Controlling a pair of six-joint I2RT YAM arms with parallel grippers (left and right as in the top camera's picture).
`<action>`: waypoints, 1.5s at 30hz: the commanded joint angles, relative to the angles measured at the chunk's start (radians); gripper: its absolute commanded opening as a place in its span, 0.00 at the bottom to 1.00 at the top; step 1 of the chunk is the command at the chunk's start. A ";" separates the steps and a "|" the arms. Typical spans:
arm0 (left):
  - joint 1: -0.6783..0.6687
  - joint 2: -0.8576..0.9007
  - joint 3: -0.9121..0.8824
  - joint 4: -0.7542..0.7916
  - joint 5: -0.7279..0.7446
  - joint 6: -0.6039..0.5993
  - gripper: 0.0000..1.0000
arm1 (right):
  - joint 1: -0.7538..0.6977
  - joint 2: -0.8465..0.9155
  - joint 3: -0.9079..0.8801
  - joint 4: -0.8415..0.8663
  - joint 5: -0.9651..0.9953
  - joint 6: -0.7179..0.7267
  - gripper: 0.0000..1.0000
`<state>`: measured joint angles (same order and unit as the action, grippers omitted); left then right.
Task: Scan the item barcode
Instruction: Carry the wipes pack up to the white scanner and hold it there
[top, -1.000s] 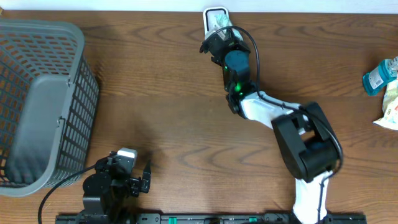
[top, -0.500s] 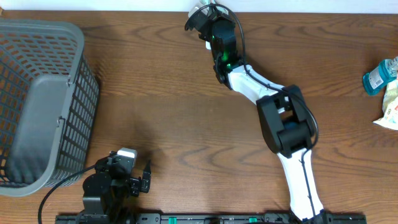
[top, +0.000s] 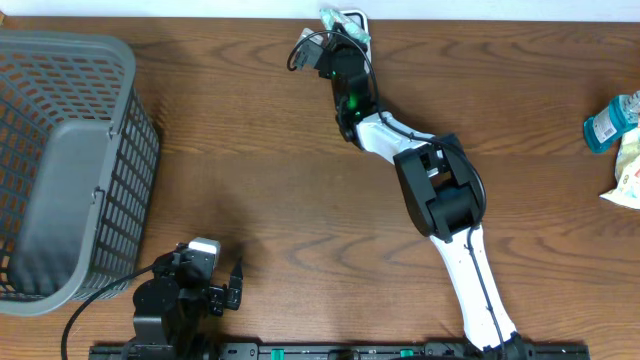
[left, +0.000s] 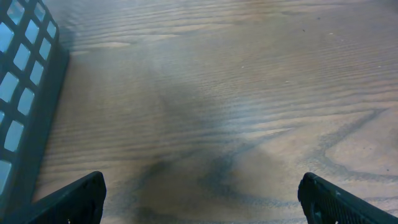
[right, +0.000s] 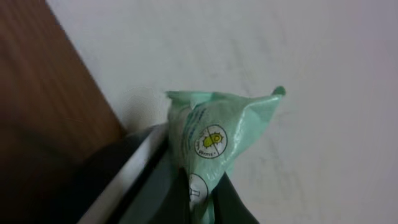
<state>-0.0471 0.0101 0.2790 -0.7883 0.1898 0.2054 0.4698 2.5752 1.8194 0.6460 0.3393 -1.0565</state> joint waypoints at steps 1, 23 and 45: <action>-0.003 -0.006 0.002 -0.001 0.012 -0.009 0.99 | 0.016 0.008 0.003 -0.043 -0.047 0.093 0.01; -0.003 -0.006 0.002 -0.001 0.012 -0.009 0.99 | 0.027 -0.007 0.003 -0.171 -0.031 0.485 0.01; -0.003 -0.006 0.002 -0.001 0.012 -0.009 0.99 | -0.048 -0.113 0.003 -0.385 -0.321 0.704 0.01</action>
<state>-0.0471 0.0101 0.2790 -0.7887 0.1898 0.2054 0.4507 2.4889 1.8294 0.2714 0.0429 -0.3927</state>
